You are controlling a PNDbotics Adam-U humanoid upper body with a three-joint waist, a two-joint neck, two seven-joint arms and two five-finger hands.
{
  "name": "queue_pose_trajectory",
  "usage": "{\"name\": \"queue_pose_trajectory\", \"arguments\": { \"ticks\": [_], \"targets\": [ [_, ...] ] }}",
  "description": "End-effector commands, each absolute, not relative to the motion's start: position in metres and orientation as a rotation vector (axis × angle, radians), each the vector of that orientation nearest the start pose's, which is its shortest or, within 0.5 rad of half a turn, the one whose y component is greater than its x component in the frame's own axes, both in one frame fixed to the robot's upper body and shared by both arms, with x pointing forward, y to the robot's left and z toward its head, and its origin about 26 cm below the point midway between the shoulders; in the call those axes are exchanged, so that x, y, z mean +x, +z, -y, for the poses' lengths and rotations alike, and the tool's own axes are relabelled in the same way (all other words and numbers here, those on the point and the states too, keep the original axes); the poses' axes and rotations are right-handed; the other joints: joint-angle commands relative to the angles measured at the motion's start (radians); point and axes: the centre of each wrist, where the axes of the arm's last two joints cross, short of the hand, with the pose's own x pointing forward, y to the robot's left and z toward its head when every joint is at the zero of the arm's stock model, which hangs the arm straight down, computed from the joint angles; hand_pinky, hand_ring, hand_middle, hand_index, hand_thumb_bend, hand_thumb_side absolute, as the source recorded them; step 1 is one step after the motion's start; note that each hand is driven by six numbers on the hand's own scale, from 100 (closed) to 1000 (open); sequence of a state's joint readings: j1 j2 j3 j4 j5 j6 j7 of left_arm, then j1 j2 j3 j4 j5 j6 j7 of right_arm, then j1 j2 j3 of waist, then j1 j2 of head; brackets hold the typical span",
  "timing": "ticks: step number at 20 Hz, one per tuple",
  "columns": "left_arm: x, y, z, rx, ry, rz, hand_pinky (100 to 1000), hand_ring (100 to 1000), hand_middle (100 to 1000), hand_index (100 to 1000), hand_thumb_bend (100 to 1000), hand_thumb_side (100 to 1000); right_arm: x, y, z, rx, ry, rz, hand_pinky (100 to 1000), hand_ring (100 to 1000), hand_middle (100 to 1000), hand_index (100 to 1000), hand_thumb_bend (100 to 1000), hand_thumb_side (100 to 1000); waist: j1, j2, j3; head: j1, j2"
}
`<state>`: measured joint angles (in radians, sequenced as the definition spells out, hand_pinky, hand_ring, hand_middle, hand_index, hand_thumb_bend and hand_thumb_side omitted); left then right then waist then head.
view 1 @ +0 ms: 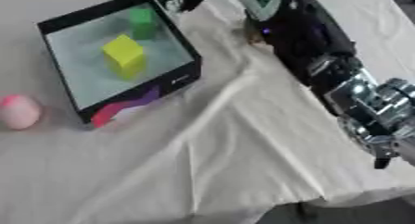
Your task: Pick up objects on the table and place them in the box.
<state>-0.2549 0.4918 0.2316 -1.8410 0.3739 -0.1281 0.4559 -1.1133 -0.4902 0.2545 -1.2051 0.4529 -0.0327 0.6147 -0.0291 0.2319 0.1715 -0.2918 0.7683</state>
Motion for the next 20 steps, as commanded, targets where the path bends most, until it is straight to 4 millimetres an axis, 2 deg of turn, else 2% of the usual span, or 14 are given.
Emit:
{"name": "queue_pose_trajectory", "arguments": {
  "ticks": [1, 3, 7, 10, 14, 18, 20],
  "targets": [
    [0.301, 0.209, -0.370, 0.411, 0.389, 2.293, 813, 851, 775, 762, 100, 706, 0.427, 0.361, 0.259, -0.586, 1.438, 1.757, 948, 867, 849, 1000, 100, 100, -0.011, -0.037, -0.007, 0.027, 0.002],
    [0.300, 0.207, -0.372, 0.423, 0.378, 2.285, 812, 852, 778, 763, 100, 708, 0.417, 0.366, 0.289, -0.614, 1.393, 1.735, 950, 876, 855, 1000, 100, 100, -0.014, -0.035, -0.013, 0.039, 0.002],
    [0.299, 0.205, -0.372, 0.430, 0.357, 2.277, 813, 852, 778, 762, 100, 709, 0.402, 0.362, 0.333, -0.679, 1.377, 1.650, 951, 891, 863, 1000, 124, 118, -0.015, -0.030, -0.014, 0.052, 0.002],
    [0.299, 0.205, -0.370, 0.425, 0.346, 2.275, 814, 853, 779, 763, 100, 709, 0.398, 0.355, 0.351, -0.709, 1.413, 1.572, 952, 899, 867, 1000, 184, 169, -0.013, -0.028, -0.011, 0.054, 0.002],
    [0.299, 0.204, -0.370, 0.423, 0.335, 2.273, 814, 854, 780, 763, 100, 710, 0.397, 0.343, 0.368, -0.738, 1.467, 1.472, 952, 906, 868, 1000, 213, 209, -0.011, -0.025, -0.006, 0.063, 0.000],
    [0.299, 0.203, -0.369, 0.416, 0.329, 2.272, 814, 855, 780, 763, 100, 712, 0.400, 0.332, 0.385, -0.765, 1.502, 1.373, 947, 911, 854, 996, 282, 265, -0.009, -0.018, -0.001, 0.078, -0.017],
    [0.300, 0.203, -0.368, 0.412, 0.327, 2.271, 814, 855, 781, 763, 100, 713, 0.402, 0.325, 0.393, -0.777, 1.510, 1.330, 946, 910, 852, 995, 274, 259, -0.008, -0.012, 0.001, 0.080, -0.024]
  ]
}}
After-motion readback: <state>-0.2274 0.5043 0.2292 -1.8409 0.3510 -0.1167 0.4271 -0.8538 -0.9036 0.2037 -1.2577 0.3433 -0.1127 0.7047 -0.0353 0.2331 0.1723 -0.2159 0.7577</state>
